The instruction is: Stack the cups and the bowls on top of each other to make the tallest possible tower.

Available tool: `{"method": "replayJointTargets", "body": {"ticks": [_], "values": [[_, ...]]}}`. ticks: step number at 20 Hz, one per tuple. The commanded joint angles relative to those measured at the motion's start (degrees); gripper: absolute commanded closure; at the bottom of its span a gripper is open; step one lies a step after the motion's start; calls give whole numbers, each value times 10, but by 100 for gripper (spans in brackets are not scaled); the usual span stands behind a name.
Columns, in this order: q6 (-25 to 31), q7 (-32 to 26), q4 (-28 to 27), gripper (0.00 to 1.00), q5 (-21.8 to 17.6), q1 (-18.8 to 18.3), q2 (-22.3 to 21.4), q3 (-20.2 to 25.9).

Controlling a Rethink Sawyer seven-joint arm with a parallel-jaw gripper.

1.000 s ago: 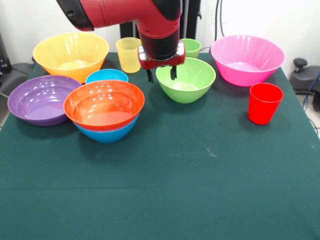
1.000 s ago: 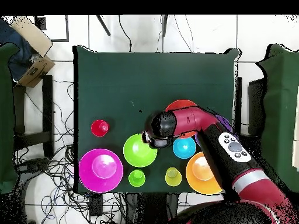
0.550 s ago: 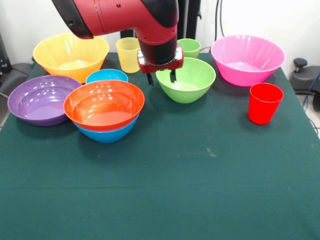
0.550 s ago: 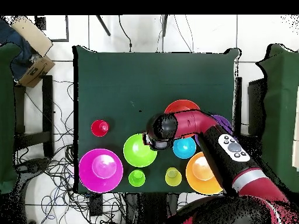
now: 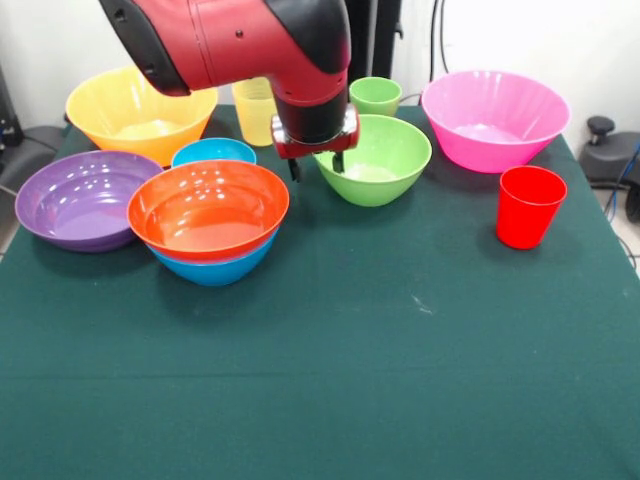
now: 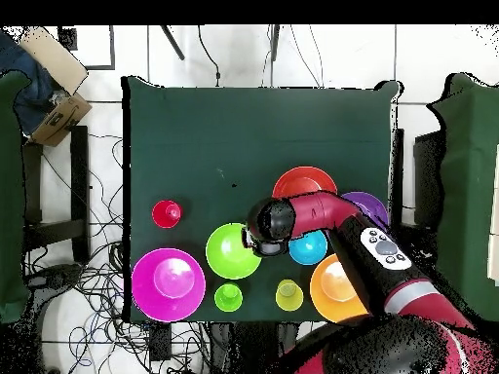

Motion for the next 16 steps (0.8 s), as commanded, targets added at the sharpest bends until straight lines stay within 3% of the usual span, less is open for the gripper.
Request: {"method": "replayJointTargets", "body": {"ticks": [1,16], "values": [[-75,-23,-4,0,-66,7,34,-37],[-182,33,7,0,-118,27,79,-92]]}}
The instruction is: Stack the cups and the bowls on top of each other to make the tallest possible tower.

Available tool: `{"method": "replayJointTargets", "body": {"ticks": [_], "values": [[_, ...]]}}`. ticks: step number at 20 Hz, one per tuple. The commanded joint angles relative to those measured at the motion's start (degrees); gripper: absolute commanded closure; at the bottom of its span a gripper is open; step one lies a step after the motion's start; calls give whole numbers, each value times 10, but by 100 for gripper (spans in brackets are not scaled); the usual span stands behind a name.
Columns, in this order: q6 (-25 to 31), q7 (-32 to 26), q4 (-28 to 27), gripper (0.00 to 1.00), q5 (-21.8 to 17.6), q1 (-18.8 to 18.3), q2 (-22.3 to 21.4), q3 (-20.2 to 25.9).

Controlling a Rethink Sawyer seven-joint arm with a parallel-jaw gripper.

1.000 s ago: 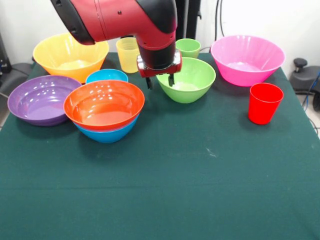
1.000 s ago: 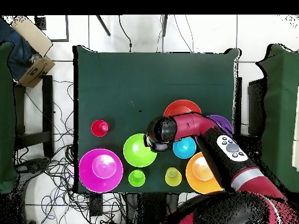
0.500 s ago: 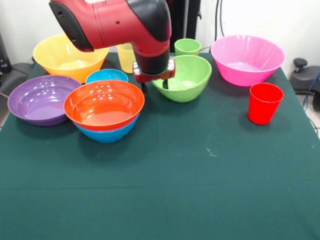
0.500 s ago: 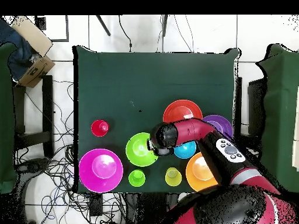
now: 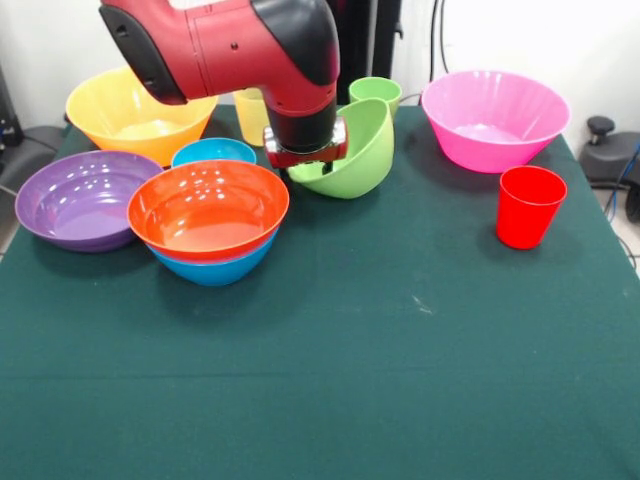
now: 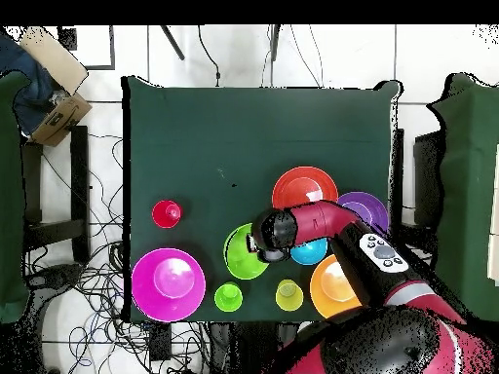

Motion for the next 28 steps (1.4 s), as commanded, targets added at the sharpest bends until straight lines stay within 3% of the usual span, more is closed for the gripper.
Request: {"method": "replayJointTargets", "body": {"ticks": [1,8,20,21,28], "values": [[-135,41,2,100,-94,30,57,-65],[-103,9,4,100,-67,26,51,-58],[-144,34,13,100,-77,44,44,-73],[-151,41,14,0,-76,46,44,-77],[-137,4,23,0,-66,31,44,-68]]}}
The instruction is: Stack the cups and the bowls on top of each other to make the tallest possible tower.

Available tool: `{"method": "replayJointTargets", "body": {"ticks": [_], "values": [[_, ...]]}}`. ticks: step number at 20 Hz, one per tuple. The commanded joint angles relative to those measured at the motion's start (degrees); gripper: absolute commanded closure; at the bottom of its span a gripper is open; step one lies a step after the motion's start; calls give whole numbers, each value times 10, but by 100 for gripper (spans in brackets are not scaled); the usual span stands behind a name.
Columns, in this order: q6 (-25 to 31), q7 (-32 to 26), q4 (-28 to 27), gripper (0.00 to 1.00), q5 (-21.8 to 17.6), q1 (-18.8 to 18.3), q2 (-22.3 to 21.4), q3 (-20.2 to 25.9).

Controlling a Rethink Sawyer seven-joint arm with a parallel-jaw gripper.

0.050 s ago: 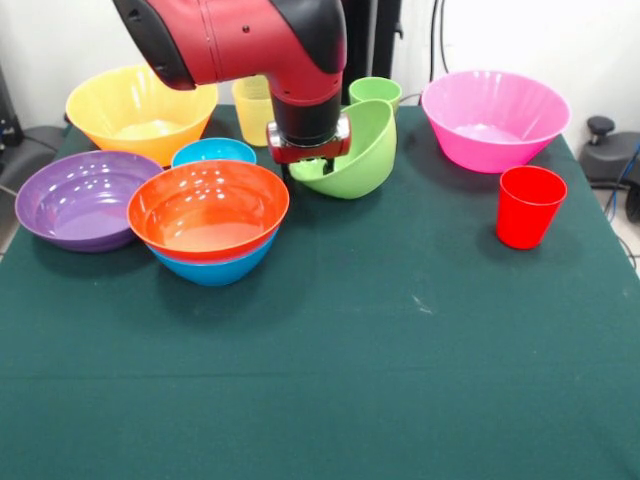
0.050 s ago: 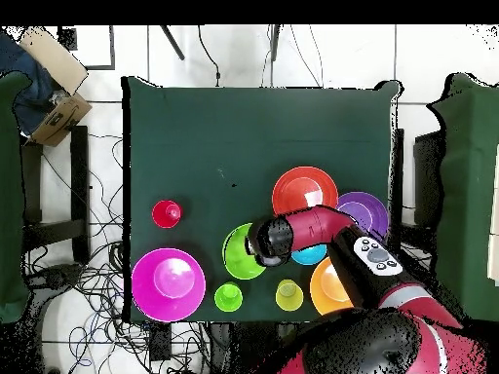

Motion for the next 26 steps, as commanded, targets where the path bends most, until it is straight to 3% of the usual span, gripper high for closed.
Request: {"method": "replayJointTargets", "body": {"ticks": [1,11,14,17,19,20,26], "values": [[-78,6,0,0,-68,11,63,-40],[-80,13,10,0,-61,27,53,-47],[-67,14,35,0,-45,30,18,-41],[-26,1,71,0,-5,26,-41,-20],[-11,4,68,0,9,31,-48,-17],[-12,9,65,100,11,38,-51,-19],[13,-15,76,100,35,31,-69,-6]]}}
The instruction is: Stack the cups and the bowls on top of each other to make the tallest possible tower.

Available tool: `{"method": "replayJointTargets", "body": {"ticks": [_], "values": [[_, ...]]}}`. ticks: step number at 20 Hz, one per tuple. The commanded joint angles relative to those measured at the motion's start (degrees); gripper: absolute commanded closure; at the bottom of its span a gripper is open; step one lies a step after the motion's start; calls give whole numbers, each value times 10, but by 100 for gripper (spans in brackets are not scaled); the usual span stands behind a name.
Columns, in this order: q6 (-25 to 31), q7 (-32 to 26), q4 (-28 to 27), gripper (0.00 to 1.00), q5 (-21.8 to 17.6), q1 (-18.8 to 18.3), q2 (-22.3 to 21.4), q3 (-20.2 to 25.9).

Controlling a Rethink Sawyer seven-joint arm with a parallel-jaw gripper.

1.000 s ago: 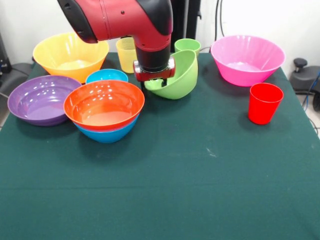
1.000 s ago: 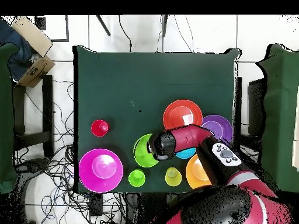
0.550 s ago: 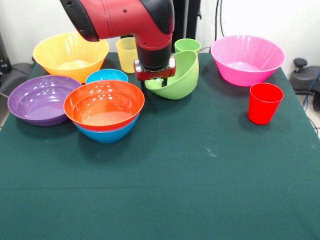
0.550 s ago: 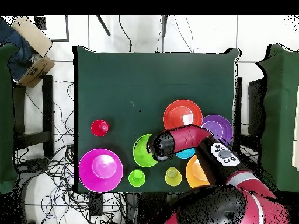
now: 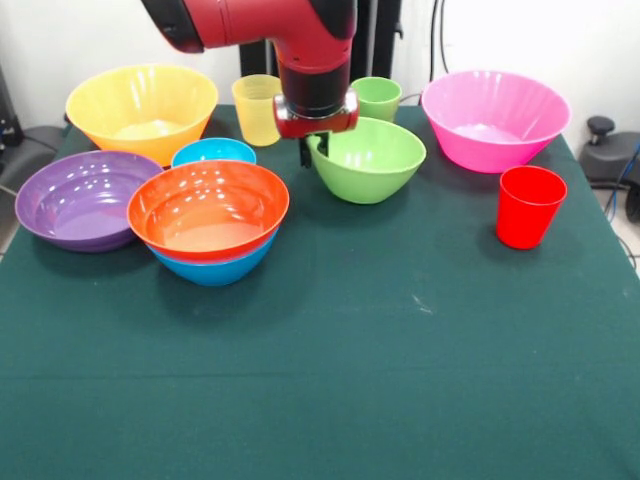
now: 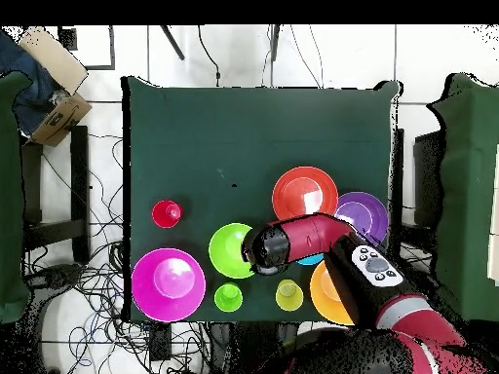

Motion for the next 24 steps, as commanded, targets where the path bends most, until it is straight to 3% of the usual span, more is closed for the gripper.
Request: {"method": "replayJointTargets", "body": {"ticks": [1,7,11,19,24], "values": [[37,-18,25,100,7,17,-16,6],[40,-25,27,100,7,18,-23,4],[59,-43,34,100,26,6,-54,20],[180,-113,-4,100,101,-24,-112,70],[239,-143,-52,100,110,-38,-111,91]]}}
